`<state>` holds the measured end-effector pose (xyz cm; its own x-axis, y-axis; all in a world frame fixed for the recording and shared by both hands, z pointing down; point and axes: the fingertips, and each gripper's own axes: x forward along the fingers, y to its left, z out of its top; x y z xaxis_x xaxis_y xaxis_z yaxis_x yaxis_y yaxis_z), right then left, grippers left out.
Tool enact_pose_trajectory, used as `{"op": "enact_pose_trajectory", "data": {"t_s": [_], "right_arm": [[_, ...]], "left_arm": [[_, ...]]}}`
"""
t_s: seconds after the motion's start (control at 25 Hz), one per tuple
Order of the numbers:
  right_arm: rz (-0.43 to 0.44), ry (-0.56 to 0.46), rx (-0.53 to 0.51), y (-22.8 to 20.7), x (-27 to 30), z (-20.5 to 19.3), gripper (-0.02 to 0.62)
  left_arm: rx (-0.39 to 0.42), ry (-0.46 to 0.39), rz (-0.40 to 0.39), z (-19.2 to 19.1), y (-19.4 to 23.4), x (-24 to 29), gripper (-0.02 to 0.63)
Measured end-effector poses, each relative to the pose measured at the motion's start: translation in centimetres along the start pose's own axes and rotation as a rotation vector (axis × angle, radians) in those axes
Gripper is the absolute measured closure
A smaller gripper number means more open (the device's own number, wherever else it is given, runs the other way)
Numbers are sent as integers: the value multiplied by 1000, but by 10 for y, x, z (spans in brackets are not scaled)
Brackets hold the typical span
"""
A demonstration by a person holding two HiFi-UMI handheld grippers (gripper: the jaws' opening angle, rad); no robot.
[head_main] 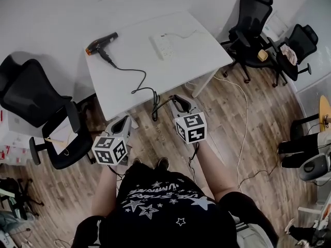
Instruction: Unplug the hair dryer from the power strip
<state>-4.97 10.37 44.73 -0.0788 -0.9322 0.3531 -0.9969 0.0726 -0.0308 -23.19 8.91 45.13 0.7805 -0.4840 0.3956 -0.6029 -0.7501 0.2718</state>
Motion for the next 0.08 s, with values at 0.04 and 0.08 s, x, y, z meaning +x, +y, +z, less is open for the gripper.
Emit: {"op": "enact_pose_trajectory", "data": {"t_s": [0.04, 0.08], "right_arm": [[2, 2, -2, 2, 2, 0, 514], [4, 4, -3, 4, 3, 1, 514]], "left_arm": [[-4, -3, -2, 2, 2, 0, 598], [-7, -6, -5, 4, 4, 1, 598]]}}
